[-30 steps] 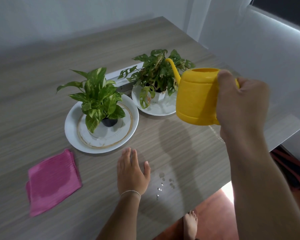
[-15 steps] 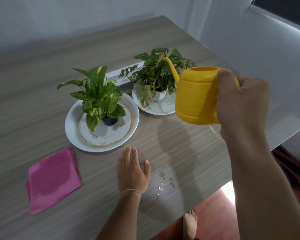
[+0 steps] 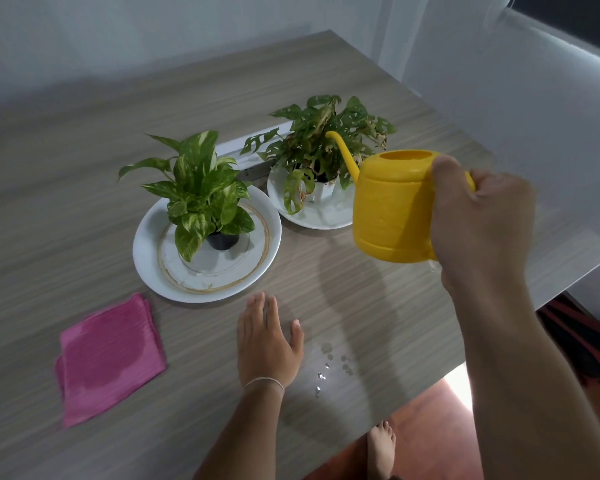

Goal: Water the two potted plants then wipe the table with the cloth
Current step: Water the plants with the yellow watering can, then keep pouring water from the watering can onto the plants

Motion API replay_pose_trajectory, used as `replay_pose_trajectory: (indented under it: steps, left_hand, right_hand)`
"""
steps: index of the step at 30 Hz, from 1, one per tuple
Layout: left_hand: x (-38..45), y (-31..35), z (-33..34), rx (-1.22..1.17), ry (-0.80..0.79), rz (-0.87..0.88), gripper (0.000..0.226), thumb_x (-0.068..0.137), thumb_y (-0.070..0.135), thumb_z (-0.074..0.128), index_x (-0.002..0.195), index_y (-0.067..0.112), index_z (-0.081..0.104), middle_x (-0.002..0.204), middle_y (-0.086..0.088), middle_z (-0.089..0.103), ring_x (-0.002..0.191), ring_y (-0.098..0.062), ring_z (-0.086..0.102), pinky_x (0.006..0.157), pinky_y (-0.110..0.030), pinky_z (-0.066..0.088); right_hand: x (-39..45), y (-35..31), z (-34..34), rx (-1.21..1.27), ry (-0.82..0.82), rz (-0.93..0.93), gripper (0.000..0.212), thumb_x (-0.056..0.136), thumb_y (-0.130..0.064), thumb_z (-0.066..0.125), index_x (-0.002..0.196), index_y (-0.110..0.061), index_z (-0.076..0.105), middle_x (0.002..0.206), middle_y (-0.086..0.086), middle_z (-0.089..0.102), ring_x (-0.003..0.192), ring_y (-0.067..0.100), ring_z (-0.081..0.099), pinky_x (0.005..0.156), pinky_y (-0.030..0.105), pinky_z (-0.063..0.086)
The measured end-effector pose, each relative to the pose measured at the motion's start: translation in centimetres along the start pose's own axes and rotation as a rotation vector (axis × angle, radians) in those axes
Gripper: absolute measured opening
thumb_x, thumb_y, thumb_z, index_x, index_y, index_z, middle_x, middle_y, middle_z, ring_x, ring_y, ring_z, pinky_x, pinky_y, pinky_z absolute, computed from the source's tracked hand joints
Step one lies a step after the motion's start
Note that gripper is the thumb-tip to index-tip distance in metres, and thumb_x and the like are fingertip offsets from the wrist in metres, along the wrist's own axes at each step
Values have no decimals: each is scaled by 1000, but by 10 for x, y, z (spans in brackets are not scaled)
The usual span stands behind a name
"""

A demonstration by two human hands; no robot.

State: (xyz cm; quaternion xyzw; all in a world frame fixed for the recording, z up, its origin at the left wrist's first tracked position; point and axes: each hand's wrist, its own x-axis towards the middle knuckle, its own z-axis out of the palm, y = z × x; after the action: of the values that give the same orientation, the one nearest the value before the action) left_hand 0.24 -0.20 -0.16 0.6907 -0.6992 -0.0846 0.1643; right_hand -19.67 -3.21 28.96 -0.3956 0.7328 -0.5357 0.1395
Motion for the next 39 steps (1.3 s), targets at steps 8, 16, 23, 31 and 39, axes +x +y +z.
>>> replay_pose_trajectory:
  steps: [8, 16, 23, 31, 39]
  left_hand:
    - [0, 0, 0, 6, -1, -5, 68, 93, 47, 44, 142, 1, 53, 151, -21, 49, 146, -36, 40, 116, -53, 37]
    - [0, 0, 1, 6, -4, -6, 68, 93, 47, 44, 143, 2, 52, 153, -20, 47, 147, -35, 38, 117, -52, 36]
    - [0, -1, 2, 6, -6, -2, 68, 94, 48, 43, 144, 2, 52, 154, -19, 46, 148, -35, 37, 118, -51, 35]
    - [-1, -3, 5, 7, 22, 11, 69, 93, 49, 42, 143, 2, 52, 153, -20, 47, 147, -36, 38, 117, -52, 36]
    - [-1, -7, 8, -82, 64, 35, 55, 92, 47, 47, 131, 11, 63, 150, -19, 51, 146, -36, 39, 116, -52, 37]
  right_hand:
    - [1, -1, 1, 48, -3, -5, 56, 99, -31, 58, 56, -21, 24, 37, -7, 23, 38, 10, 23, 37, 16, 16]
    - [-9, 12, 4, -26, 2, 1, 56, 99, -33, 57, 55, -20, 24, 37, -8, 26, 38, 10, 25, 37, 20, 15]
    - [-5, 15, 2, 8, 49, -1, 54, 97, -32, 57, 56, -20, 24, 39, -6, 22, 42, 11, 21, 41, 22, 15]
    - [-23, 30, 2, 117, 127, 92, 53, 96, -27, 57, 54, -19, 26, 39, -8, 22, 41, 9, 21, 42, 23, 18]
    - [-47, 44, 5, 259, 147, 180, 57, 92, -23, 56, 42, -24, 28, 39, -11, 20, 45, 8, 18, 46, 27, 16]
